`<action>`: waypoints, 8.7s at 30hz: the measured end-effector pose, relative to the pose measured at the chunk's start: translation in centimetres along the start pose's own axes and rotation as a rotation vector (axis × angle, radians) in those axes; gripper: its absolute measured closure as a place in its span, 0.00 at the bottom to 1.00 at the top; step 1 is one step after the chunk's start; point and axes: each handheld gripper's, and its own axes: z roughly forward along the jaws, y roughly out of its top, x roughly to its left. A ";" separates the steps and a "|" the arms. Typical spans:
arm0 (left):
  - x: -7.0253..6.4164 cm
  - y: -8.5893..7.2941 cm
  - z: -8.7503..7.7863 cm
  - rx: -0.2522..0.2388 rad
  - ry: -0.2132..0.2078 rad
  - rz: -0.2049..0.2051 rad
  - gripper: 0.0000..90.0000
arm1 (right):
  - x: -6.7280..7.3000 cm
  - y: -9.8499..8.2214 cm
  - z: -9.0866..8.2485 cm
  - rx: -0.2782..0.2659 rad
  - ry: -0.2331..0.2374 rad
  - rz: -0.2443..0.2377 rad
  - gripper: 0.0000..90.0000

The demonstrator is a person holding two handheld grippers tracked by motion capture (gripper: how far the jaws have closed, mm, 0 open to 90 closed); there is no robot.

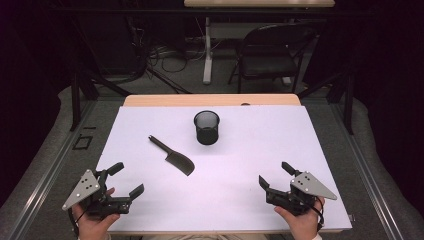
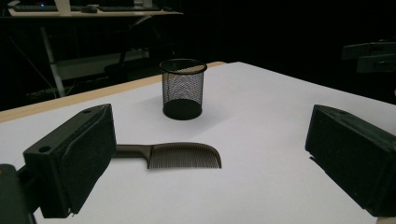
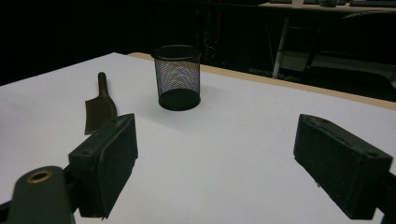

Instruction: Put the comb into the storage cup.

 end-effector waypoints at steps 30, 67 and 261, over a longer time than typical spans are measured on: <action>0.6 0.7 0.7 0.088 0.025 -0.042 0.02 | -0.1 -0.6 0.3 0.016 -0.023 -0.036 0.16; 3.5 4.9 3.9 0.279 0.130 -0.087 0.29 | -0.3 -1.0 1.1 0.052 -0.015 -0.022 0.17; 12.3 -1.9 18.7 0.728 0.288 -0.178 1.00 | -0.6 -1.7 1.8 0.091 0.017 -0.003 0.17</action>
